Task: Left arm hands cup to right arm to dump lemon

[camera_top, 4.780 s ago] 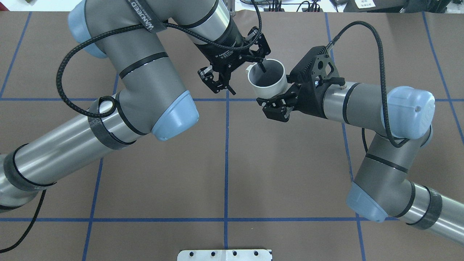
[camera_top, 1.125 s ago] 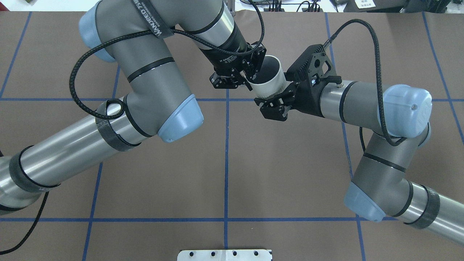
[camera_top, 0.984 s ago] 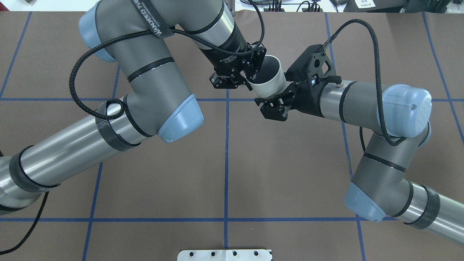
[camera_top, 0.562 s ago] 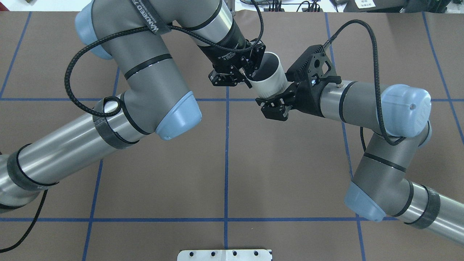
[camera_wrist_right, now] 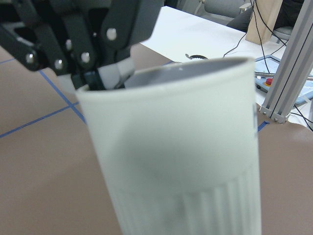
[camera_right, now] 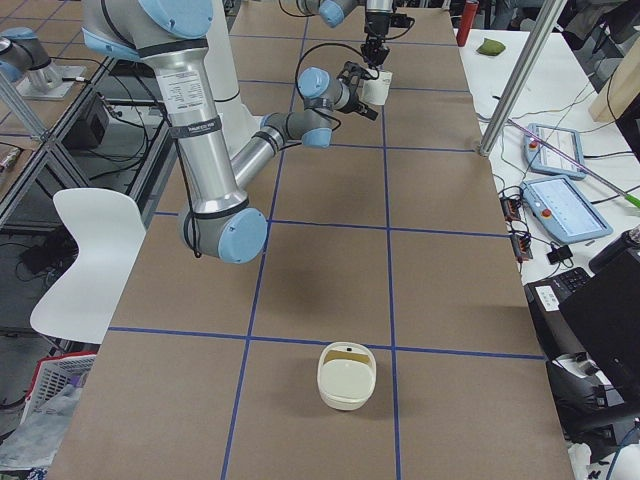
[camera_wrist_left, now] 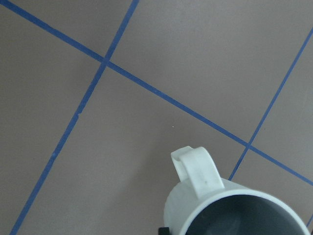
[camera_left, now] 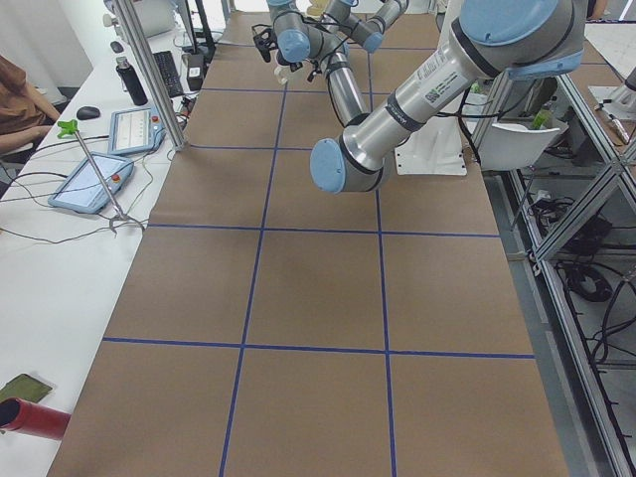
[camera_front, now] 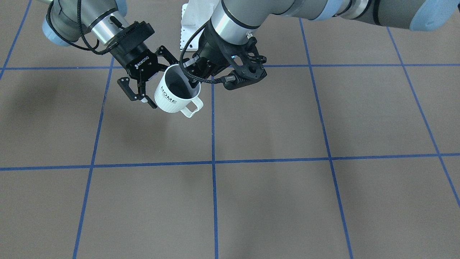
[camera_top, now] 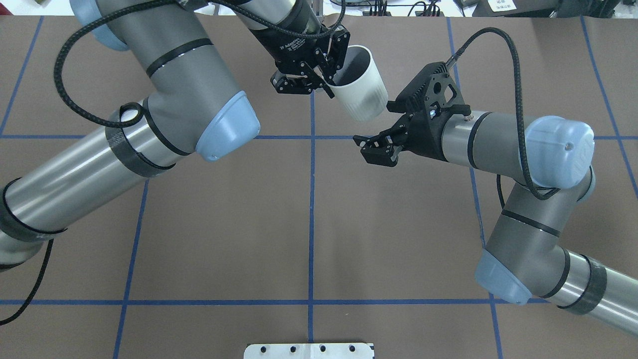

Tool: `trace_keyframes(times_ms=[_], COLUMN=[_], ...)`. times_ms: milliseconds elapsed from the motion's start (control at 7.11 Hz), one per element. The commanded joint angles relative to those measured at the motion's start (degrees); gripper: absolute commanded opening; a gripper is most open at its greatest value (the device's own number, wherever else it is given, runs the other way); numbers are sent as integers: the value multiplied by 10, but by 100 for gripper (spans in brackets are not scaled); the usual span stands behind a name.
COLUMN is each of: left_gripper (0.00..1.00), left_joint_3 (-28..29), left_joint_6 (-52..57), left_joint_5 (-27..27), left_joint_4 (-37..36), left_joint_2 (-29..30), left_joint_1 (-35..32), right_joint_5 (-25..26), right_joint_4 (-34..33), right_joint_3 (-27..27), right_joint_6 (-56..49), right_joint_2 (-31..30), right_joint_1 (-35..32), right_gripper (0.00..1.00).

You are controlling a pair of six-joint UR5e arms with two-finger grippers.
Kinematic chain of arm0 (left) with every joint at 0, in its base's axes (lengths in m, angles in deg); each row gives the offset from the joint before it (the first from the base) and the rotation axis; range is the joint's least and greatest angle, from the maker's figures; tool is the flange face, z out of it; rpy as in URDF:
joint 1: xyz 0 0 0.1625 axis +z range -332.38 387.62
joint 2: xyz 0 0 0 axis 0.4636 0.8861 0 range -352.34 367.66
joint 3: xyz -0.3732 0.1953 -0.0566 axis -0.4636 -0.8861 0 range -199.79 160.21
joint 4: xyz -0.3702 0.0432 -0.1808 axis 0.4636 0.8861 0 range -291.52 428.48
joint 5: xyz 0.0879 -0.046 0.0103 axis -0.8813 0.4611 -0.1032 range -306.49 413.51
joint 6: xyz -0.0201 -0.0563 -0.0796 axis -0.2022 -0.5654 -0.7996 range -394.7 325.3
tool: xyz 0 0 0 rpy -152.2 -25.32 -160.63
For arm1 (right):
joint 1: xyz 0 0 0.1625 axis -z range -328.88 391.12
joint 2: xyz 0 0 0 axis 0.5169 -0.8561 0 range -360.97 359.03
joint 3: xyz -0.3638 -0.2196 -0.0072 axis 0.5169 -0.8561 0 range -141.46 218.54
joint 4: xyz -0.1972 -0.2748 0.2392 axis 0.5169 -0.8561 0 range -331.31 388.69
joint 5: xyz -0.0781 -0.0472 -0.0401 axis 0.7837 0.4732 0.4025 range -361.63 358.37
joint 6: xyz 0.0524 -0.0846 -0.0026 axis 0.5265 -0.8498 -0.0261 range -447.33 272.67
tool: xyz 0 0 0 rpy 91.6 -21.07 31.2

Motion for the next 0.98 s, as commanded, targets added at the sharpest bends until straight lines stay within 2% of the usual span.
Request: trace_keyframes(times_ms=[0, 281, 703, 844], left_gripper=[0, 0, 0, 0], left_joint_3=[0, -3, -40, -54], left_joint_6=[30, 39, 117, 168], left_joint_5=[5, 4, 2, 2], left_joint_4=[-5, -5, -8, -18], left_joint_2=[-4, -19, -82, -108], left_joint_1=[-20, -46, -84, -105], right_joint_5=[3, -1, -115, -147], right_joint_4=[-34, -86, -255, -298], right_joint_3=[2, 3, -2, -20], right_joint_6=[0, 1, -6, -8], right_joint_2=[5, 7, 29, 29], right_joint_1=[0, -39, -163, -200], right_gripper=[99, 99, 99, 99])
